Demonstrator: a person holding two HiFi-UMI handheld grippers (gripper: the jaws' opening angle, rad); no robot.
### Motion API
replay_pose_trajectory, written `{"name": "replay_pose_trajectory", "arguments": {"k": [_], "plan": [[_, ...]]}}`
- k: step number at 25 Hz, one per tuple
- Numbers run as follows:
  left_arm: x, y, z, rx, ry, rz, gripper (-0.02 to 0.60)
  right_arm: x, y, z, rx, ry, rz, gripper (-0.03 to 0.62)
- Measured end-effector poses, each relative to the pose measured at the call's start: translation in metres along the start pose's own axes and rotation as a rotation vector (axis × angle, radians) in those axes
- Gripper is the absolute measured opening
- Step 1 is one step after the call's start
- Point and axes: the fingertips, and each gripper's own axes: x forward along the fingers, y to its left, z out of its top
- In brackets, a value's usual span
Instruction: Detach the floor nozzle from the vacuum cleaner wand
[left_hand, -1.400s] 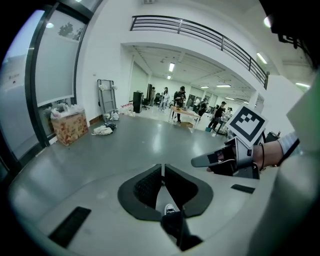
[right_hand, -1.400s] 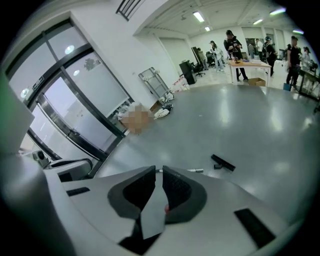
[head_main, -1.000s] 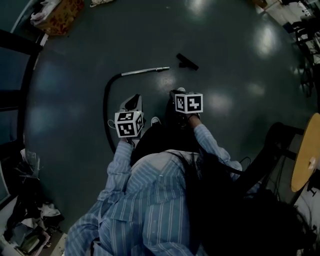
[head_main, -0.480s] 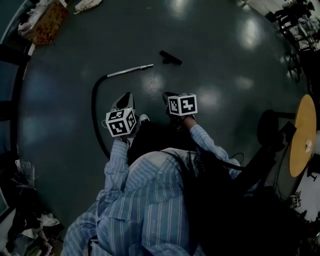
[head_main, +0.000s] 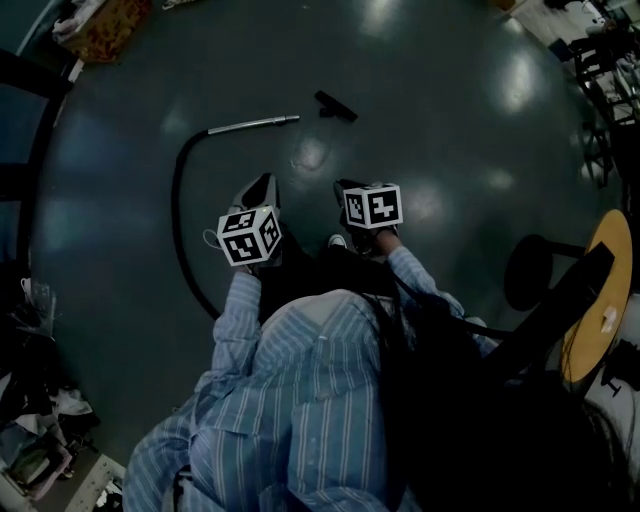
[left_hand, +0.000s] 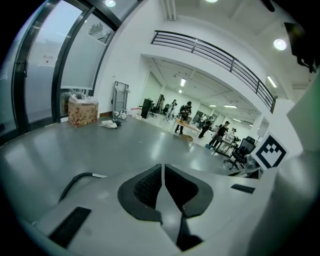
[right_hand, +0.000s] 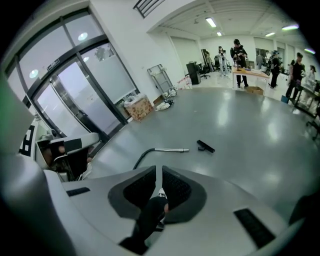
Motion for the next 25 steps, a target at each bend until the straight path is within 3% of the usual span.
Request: {"name": "replay_pose_trajectory", "arguments": {"k": [6, 10, 16, 25], "plan": [[-0.015, -0.057, -0.041, 0.002, 0.010, 0.030, 0.025, -0.022, -0.030, -0.031, -0.051, 0.040, 0.029, 0.043], [-0.028, -0.082, -0.049, 0.011, 0.001, 0.055, 0.025, -0.036, -0.036, -0.041, -0.077, 0.051, 0.062, 0.043], [-0.044, -0.074, -0.042, 0.034, -0.008, 0.082, 0.025, -0.030, -0.008, -0.027, -0.102, 0.026, 0.108, 0.041], [-0.065, -0.070, -0.050, 0.060, 0.002, 0.064, 0.025, -0.033, 0.022, -0.033, -0.141, 0.000, 0.133, 0.035]]}}
